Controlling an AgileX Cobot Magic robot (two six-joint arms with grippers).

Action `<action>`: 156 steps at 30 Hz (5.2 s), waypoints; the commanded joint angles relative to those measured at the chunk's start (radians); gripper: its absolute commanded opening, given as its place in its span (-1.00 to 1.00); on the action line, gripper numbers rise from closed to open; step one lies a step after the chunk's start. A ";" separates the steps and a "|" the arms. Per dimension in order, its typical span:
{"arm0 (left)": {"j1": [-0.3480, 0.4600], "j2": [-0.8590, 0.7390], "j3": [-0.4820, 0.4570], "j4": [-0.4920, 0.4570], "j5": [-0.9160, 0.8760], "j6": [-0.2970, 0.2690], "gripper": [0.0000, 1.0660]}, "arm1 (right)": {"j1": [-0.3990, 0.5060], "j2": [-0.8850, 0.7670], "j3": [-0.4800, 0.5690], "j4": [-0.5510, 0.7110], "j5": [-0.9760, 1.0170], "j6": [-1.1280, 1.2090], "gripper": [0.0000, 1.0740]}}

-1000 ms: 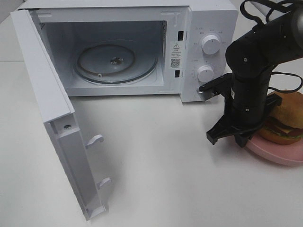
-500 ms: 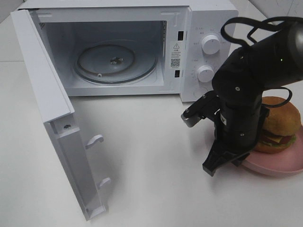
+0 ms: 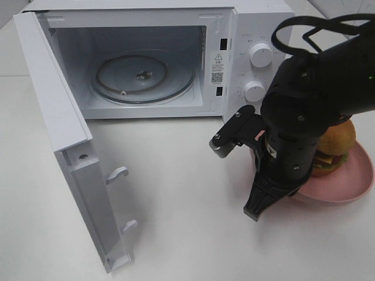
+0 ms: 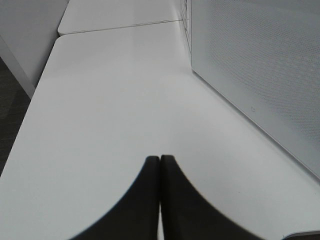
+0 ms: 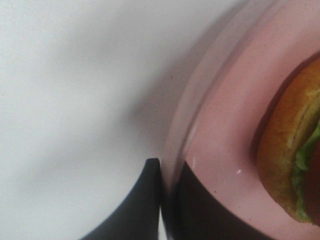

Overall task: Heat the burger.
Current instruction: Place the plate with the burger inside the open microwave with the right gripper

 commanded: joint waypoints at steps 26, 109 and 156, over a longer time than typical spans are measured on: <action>-0.002 -0.020 0.004 -0.009 -0.015 0.000 -1.00 | 0.003 -0.368 0.281 0.116 -0.141 -0.659 -1.00; -0.002 -0.020 0.004 -0.009 -0.015 0.000 -1.00 | 0.003 -0.095 0.105 0.067 -0.563 -1.507 -1.00; -0.002 -0.020 0.004 -0.009 -0.015 0.000 -1.00 | 0.003 0.234 -0.515 0.344 -0.205 -1.653 -1.00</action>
